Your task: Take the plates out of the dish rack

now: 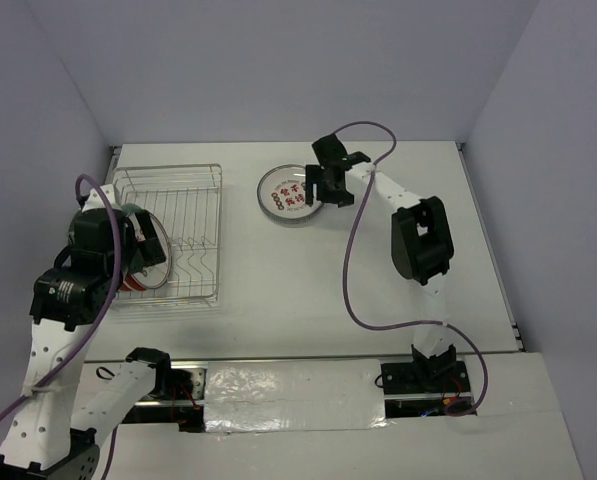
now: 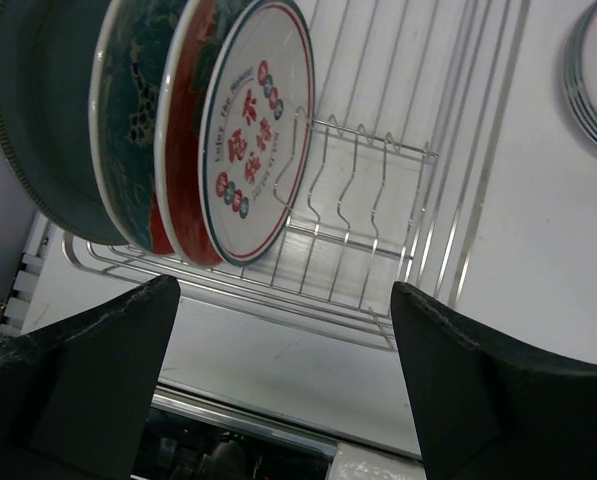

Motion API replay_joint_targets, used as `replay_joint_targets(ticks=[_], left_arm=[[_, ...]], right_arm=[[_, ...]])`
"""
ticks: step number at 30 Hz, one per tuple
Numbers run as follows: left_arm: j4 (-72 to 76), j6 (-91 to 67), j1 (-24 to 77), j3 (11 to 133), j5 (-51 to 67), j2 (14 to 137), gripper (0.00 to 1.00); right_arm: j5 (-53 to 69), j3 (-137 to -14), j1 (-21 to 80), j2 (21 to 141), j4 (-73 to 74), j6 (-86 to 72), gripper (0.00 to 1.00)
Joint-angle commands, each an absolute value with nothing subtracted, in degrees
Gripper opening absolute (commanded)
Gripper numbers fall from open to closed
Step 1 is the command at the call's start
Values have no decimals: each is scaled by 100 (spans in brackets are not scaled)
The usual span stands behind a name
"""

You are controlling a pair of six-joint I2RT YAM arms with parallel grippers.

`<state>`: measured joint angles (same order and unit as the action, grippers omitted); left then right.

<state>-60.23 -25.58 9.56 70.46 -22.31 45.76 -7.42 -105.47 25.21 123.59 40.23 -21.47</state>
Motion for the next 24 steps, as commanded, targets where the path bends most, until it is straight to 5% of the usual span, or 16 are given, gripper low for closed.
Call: replay_joint_targets(ticks=[1, 5, 9, 13, 24], left_arm=[[-5766, -2593, 941, 6926, -2898, 4675, 100], [-5476, -2566, 949, 6820, -3286, 5113, 97], [-5239, -2470, 914, 6934, -3516, 5659, 75], [-5063, -2356, 896, 7040, -3349, 6274, 67], [-5431, -2610, 747, 7251, -4271, 6838, 63]], right_arm=[[-1011, -9960, 2531, 11498, 3948, -2074, 86], [-642, -8652, 2846, 9875, 2989, -2074, 86], [-370, -7824, 3155, 8870, 2515, -2206, 86], [-141, -7024, 3375, 8175, 1987, -2399, 86], [-27, -5951, 3542, 7585, 1582, -2452, 86]])
